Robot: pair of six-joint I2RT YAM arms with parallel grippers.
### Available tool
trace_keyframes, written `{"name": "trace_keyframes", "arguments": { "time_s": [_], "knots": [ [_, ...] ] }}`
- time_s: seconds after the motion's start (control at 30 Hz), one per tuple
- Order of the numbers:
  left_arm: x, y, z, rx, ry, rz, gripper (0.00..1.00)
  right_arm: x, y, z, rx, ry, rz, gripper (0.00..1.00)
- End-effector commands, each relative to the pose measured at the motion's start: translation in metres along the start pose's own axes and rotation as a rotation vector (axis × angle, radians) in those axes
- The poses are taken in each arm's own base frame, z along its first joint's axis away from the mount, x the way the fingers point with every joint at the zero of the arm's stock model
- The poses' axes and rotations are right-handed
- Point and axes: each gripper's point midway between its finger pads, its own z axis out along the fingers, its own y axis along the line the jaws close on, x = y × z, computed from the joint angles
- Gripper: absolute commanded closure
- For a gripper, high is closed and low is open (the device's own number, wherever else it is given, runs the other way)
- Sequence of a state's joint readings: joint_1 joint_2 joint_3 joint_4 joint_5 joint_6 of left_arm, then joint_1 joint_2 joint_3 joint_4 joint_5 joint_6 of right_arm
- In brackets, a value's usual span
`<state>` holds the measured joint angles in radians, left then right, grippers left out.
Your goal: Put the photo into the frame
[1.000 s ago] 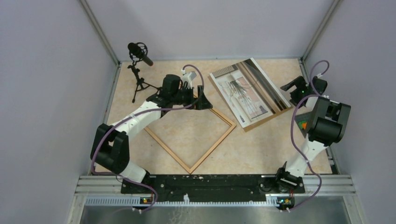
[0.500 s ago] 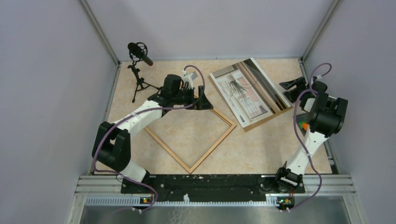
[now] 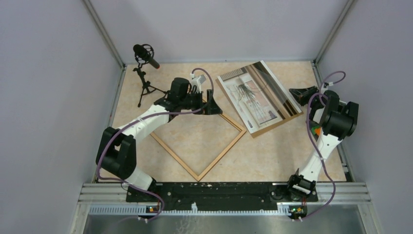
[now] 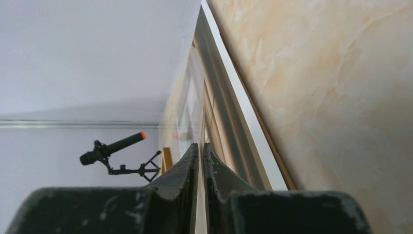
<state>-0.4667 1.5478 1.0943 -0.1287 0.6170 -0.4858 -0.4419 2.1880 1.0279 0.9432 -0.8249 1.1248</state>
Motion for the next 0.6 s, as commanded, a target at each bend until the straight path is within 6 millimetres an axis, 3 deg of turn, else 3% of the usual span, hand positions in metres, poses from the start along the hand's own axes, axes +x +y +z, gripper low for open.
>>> {"name": "trace_keyframes", "arguments": {
  "time_s": [0.0, 0.1, 0.2, 0.47, 0.57],
  "knots": [
    [-0.014, -0.012, 0.001, 0.039, -0.029, 0.033, 0.01, -0.002, 0.015, 0.000, -0.086, 0.007, -0.054, 0.98],
    [-0.015, -0.012, 0.000, 0.031, -0.037, 0.042, 0.02, -0.001, 0.023, -0.003, -0.103, 0.010, -0.060, 1.00],
    [-0.019, -0.011, -0.003, 0.013, -0.054, 0.058, 0.01, -0.003, 0.045, -0.010, -0.124, 0.010, -0.075, 1.00],
    [-0.042, -0.013, -0.025, -0.075, -0.162, 0.143, 0.01, -0.021, 0.126, -0.033, -0.057, -0.024, -0.210, 1.00],
    [-0.056, -0.021, -0.041, -0.099, -0.227, 0.210, 0.01, -0.016, 0.156, -0.040, -0.016, -0.011, -0.254, 1.00]
  ]
}}
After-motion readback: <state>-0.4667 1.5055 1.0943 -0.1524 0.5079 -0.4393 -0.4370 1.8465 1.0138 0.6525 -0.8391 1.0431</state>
